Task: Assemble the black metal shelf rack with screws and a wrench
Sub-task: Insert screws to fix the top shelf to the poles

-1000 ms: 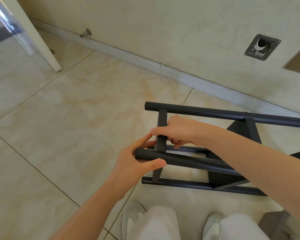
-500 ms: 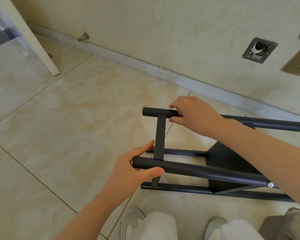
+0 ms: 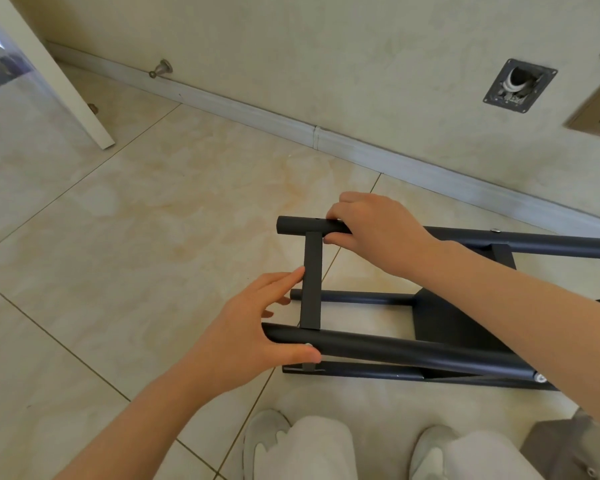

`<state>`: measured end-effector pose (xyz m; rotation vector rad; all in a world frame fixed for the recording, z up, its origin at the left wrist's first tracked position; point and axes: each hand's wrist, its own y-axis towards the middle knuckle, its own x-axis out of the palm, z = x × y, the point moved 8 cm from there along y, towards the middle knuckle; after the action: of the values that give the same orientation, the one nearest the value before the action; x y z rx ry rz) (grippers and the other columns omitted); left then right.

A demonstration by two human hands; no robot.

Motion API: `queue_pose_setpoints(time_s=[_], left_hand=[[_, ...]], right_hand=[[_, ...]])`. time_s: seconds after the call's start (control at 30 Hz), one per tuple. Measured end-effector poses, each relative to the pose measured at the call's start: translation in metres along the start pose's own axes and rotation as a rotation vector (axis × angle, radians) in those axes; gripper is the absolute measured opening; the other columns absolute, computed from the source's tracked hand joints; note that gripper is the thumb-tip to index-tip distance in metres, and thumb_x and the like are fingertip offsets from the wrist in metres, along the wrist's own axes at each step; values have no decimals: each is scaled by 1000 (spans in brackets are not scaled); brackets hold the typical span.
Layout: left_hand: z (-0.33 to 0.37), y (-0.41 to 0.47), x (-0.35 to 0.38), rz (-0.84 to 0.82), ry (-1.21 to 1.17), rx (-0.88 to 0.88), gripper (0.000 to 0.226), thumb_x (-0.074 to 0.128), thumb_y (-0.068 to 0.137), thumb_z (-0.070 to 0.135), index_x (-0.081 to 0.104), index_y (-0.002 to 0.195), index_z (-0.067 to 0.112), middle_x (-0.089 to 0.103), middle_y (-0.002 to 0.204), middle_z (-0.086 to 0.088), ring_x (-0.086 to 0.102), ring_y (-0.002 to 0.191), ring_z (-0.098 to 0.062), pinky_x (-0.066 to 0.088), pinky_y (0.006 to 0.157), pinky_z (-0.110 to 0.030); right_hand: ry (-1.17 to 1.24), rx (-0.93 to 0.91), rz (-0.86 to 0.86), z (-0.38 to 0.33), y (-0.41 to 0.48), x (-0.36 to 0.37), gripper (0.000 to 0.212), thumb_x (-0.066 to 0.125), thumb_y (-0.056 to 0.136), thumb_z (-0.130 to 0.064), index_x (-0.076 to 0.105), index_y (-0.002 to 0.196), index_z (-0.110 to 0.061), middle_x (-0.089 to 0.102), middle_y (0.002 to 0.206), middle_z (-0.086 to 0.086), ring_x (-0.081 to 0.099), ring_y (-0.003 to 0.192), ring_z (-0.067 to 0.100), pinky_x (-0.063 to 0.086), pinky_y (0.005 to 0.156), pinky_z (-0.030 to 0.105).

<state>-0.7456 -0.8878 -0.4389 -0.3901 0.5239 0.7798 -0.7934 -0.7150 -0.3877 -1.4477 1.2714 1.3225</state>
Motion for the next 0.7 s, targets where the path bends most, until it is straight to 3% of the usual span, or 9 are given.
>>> queue_pose_setpoints(time_s=[0.2, 0.33, 0.43, 0.53, 0.7], left_hand=[[9, 0, -3, -40, 166, 54, 99, 79, 65, 63, 25, 148, 57, 33, 135, 47, 42, 122, 12, 35, 90, 1], [17, -3, -5, -14, 280, 108, 100, 74, 68, 68, 21, 152, 54, 22, 145, 44, 33, 130, 13, 33, 97, -7], [26, -3, -6, -39, 421, 164, 96, 64, 70, 75, 24, 153, 49, 21, 142, 36, 34, 122, 7, 40, 93, -11], [29, 1, -6, -87, 491, 168, 94, 57, 70, 80, 31, 152, 42, 21, 139, 29, 33, 114, 4, 49, 93, -26], [34, 2, -8, -90, 556, 235, 95, 51, 73, 83, 42, 152, 29, 20, 162, 17, 26, 144, -8, 42, 109, -35]], right_hand=[[52, -12, 32, 1, -4, 0, 26, 57, 96, -38, 65, 109, -16, 49, 91, -7, 49, 78, 13, 41, 66, 25], [62, -7, 71, 0, -6, 0, 28, 56, 96, -40, 65, 110, -17, 51, 93, -7, 51, 82, 13, 48, 70, 29], [52, 4, 104, -1, -7, 0, 30, 56, 96, -41, 64, 110, -17, 54, 95, -6, 52, 85, 13, 51, 72, 33], [48, -1, 103, -1, -8, 0, 28, 56, 96, -40, 64, 111, -18, 49, 93, -9, 49, 85, 12, 50, 70, 31], [48, -30, 67, -2, -7, 0, 25, 57, 96, -35, 64, 112, -18, 51, 94, -8, 47, 84, 11, 44, 68, 27]])
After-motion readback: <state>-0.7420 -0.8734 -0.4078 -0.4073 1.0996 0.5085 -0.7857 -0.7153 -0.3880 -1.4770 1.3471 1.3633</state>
